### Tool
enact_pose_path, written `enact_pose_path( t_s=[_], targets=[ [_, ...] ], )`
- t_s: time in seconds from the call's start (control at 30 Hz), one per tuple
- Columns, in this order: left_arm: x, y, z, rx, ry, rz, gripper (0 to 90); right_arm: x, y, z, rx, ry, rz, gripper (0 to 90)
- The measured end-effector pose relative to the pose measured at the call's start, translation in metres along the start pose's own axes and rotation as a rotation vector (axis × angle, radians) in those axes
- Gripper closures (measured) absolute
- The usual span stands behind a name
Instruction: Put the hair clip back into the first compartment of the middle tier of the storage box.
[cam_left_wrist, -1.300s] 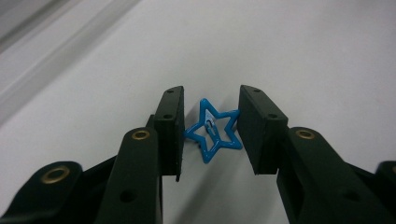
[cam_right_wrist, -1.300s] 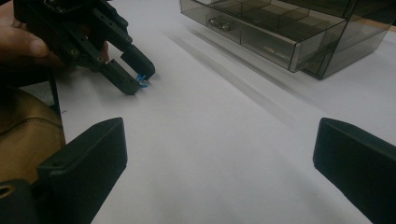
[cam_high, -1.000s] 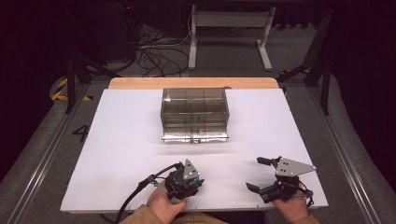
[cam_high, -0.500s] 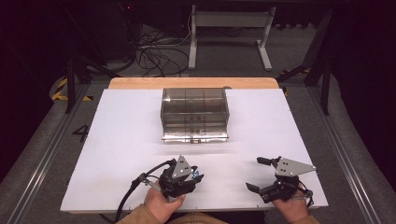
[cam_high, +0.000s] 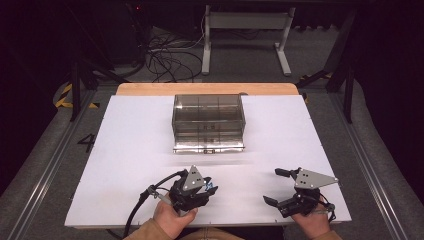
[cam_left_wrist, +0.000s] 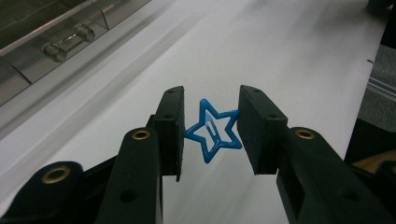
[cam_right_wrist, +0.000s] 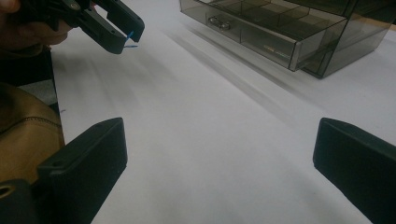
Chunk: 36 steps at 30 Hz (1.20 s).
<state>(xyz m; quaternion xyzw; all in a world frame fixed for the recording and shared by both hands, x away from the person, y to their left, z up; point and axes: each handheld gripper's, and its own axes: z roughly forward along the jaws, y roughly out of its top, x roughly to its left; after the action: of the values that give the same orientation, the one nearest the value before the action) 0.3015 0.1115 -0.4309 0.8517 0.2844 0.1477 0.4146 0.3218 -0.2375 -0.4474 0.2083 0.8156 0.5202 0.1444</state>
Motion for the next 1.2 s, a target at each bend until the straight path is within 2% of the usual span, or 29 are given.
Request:
enact_pose_path(
  t_s=[0.2, 0.53, 0.73, 0.93, 1.2],
  targets=[
    [0.001, 0.008, -0.003, 0.002, 0.009, 0.020, 62.7, 0.000, 0.000, 0.001, 0.004, 0.002, 0.000, 3.4],
    [0.016, 0.024, -0.017, -0.028, 0.018, -0.011, 62.7, 0.000, 0.000, 0.002, 0.006, 0.002, 0.002, 3.4],
    [0.024, 0.032, -0.024, -0.040, 0.032, -0.009, 62.7, 0.000, 0.000, 0.002, 0.005, 0.002, 0.004, 3.4],
    [0.029, 0.038, -0.030, -0.049, 0.054, -0.009, 62.7, 0.000, 0.000, 0.002, 0.005, 0.003, 0.004, 3.4],
    [0.041, 0.043, -0.034, -0.056, 0.070, -0.033, 62.7, -0.001, 0.000, 0.002, 0.006, 0.002, 0.004, 3.4]
  ],
)
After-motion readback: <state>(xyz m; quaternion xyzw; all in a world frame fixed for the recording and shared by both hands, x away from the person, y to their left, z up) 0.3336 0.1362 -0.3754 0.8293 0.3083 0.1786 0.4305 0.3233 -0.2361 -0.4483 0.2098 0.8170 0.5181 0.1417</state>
